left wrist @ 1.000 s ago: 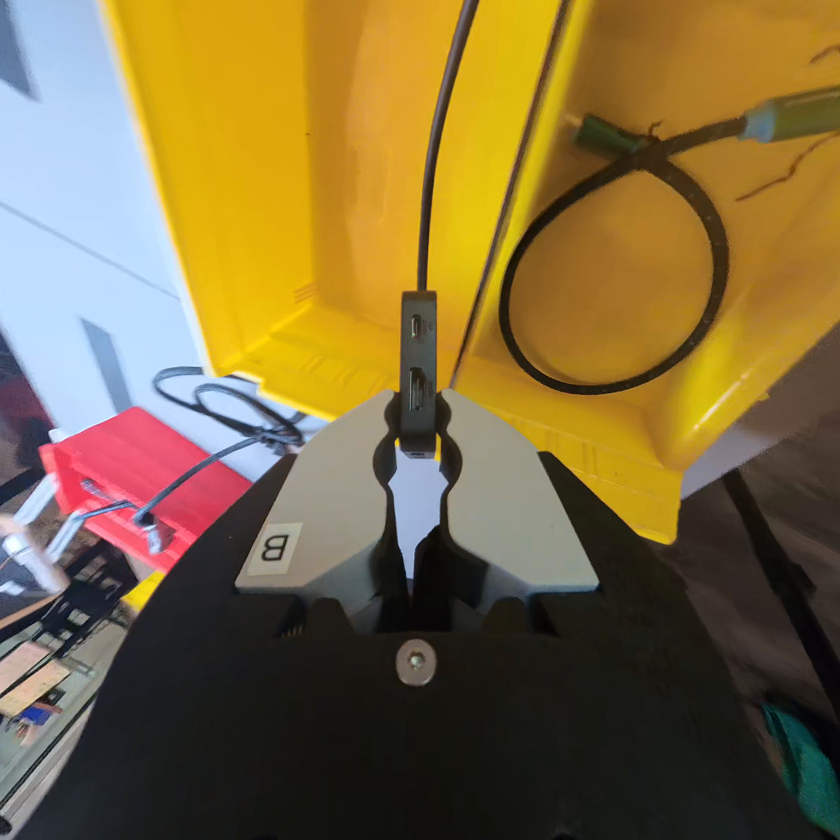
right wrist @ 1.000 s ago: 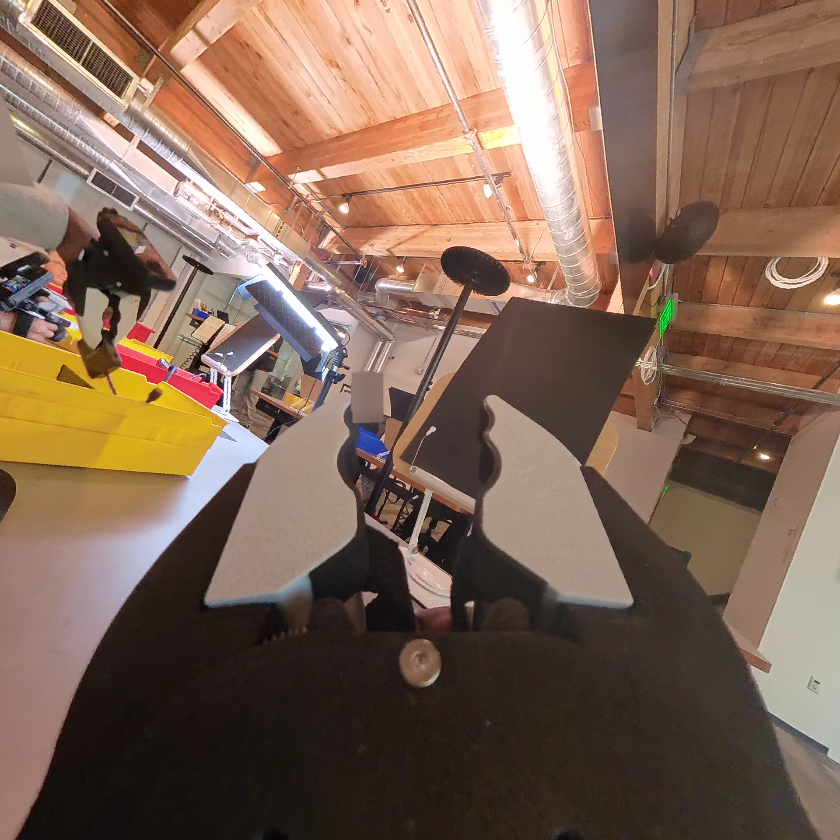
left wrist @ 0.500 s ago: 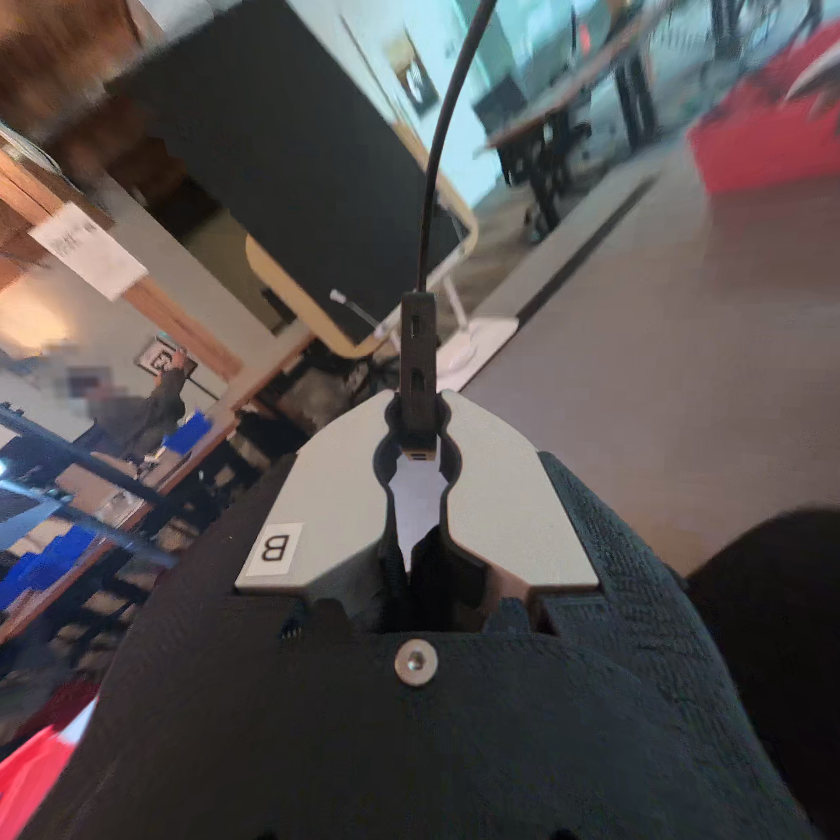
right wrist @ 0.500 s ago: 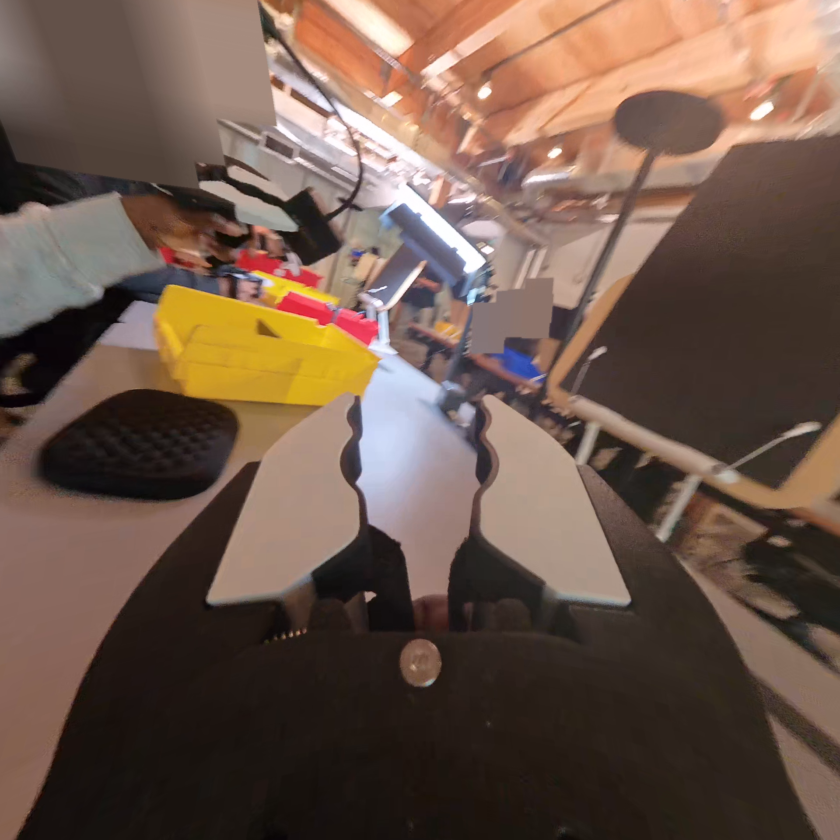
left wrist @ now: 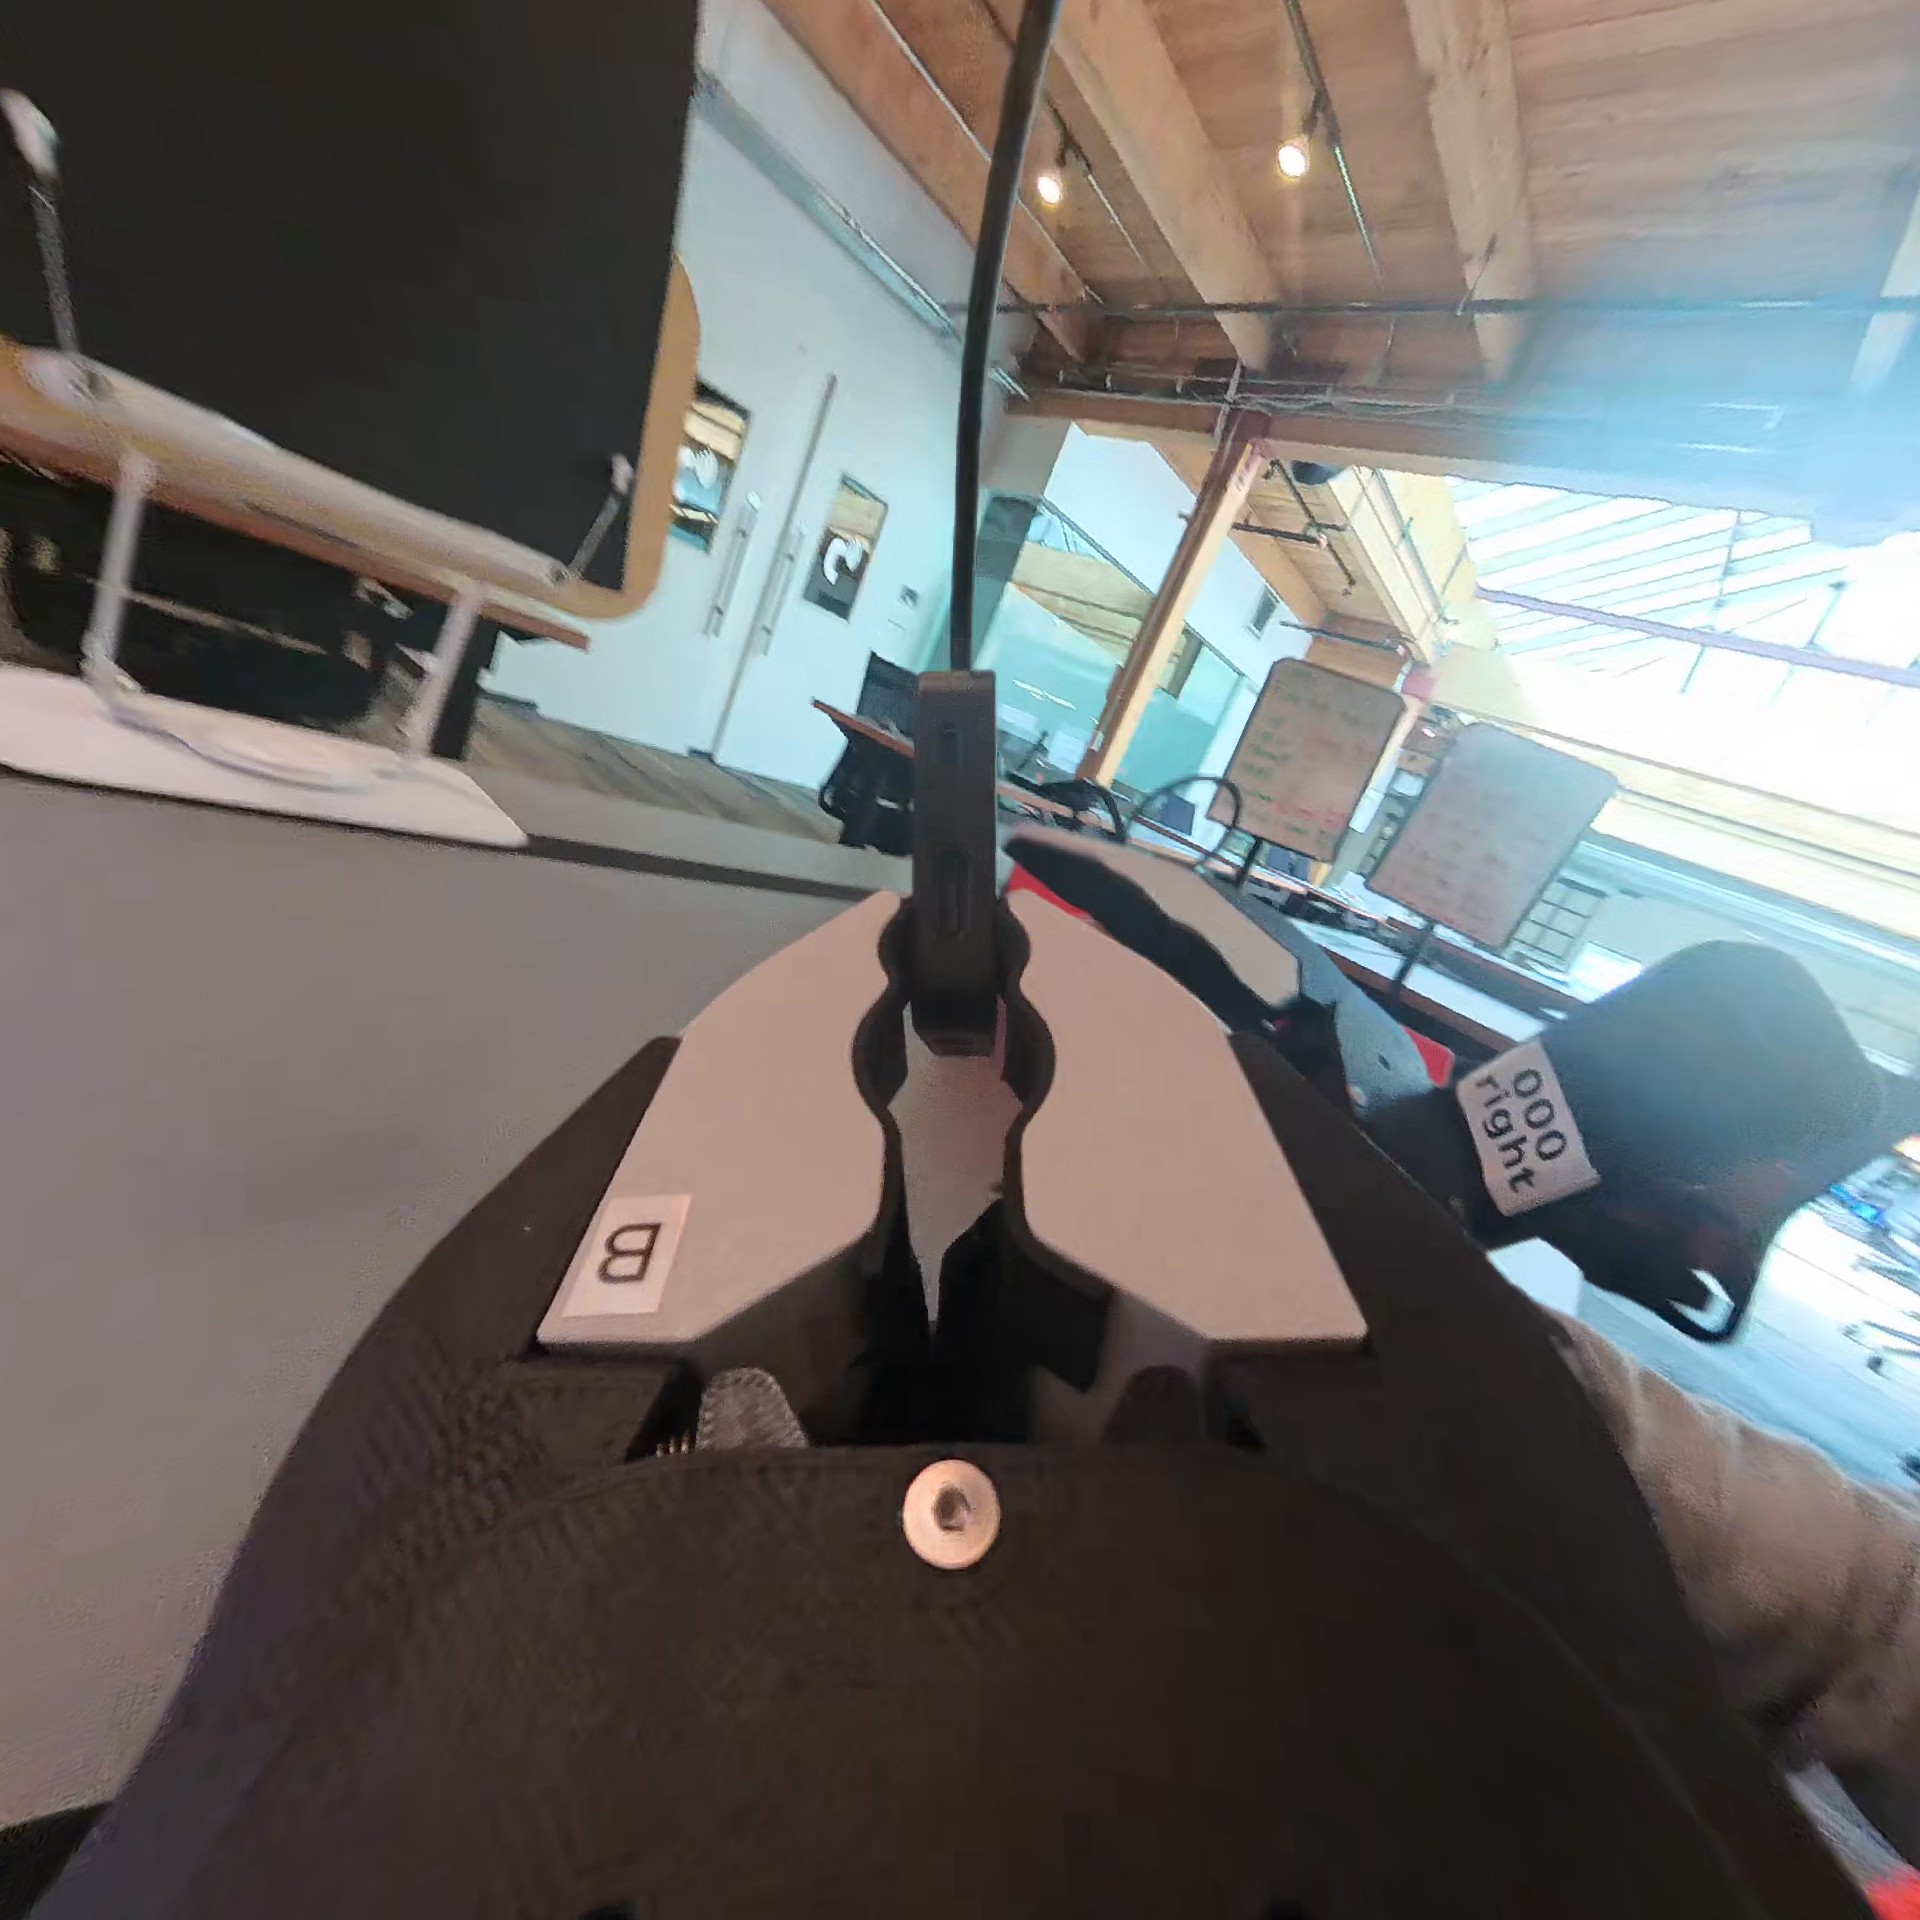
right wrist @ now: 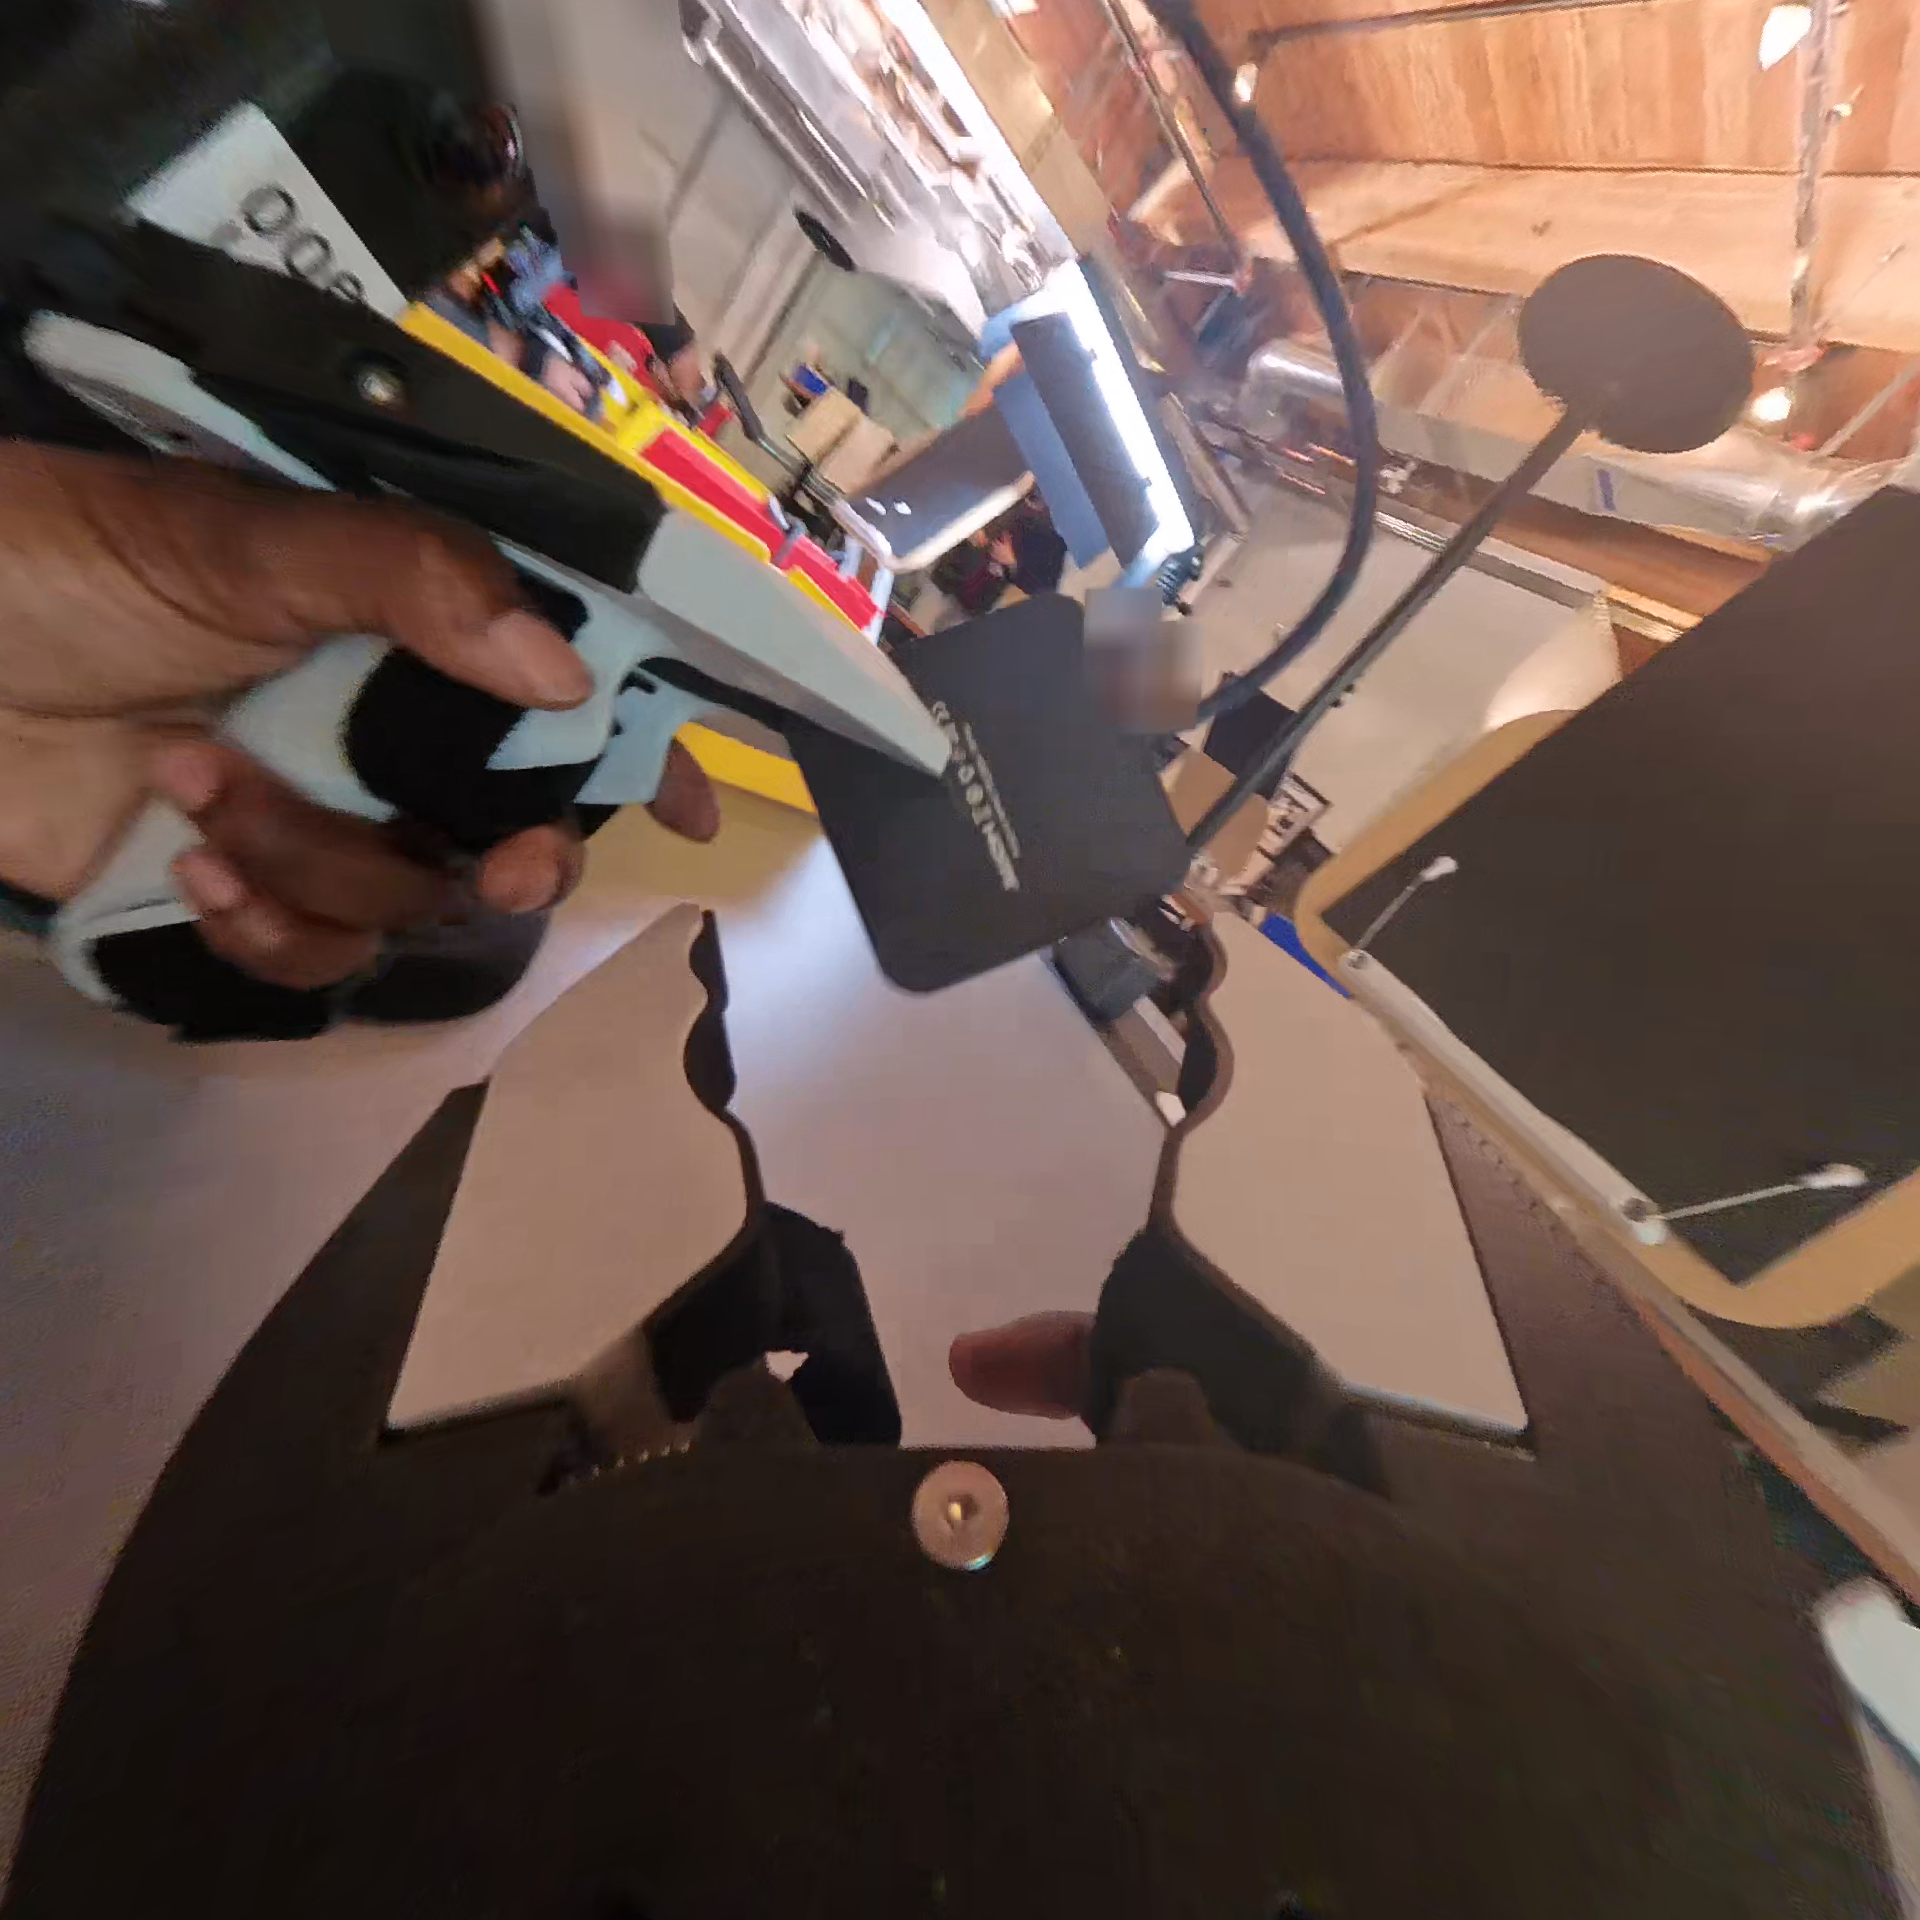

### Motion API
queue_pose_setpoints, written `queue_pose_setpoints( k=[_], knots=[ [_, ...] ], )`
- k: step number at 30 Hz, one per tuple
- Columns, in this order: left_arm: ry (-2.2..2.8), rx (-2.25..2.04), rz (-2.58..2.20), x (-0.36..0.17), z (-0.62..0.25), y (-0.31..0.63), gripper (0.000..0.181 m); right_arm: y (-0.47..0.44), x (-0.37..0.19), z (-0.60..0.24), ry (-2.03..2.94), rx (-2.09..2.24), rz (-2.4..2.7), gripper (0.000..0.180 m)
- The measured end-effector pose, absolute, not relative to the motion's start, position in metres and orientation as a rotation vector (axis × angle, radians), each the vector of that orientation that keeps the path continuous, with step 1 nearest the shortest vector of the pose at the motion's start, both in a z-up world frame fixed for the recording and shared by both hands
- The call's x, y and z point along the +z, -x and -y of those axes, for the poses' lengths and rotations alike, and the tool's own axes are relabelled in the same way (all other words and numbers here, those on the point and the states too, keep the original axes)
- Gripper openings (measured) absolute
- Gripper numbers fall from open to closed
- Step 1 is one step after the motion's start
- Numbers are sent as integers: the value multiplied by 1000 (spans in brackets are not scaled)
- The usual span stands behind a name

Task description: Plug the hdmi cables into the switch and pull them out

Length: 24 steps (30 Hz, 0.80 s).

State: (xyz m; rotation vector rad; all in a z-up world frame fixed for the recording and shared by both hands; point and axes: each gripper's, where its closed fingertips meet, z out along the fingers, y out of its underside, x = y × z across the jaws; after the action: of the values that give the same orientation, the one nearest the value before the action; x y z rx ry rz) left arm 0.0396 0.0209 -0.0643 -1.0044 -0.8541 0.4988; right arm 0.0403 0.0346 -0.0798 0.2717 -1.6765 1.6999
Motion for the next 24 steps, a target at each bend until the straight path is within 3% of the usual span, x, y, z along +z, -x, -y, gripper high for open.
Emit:
queue_pose_setpoints(
  k=[11, 16, 24],
  knots=[
    [1178, 407, 842, -93, -45, -48, 13, -30, -99, -35, -345, 1446, 1752, 73],
    [1159, 601, 812, -76, -6, -57, 52, -27, -144, -34, -267, 1373, 2199, 73],
    [1207, 957, 906, -45, 125, -93, 57, -43, -197, -38, -110, 1260, 2705, 72]
  ],
)
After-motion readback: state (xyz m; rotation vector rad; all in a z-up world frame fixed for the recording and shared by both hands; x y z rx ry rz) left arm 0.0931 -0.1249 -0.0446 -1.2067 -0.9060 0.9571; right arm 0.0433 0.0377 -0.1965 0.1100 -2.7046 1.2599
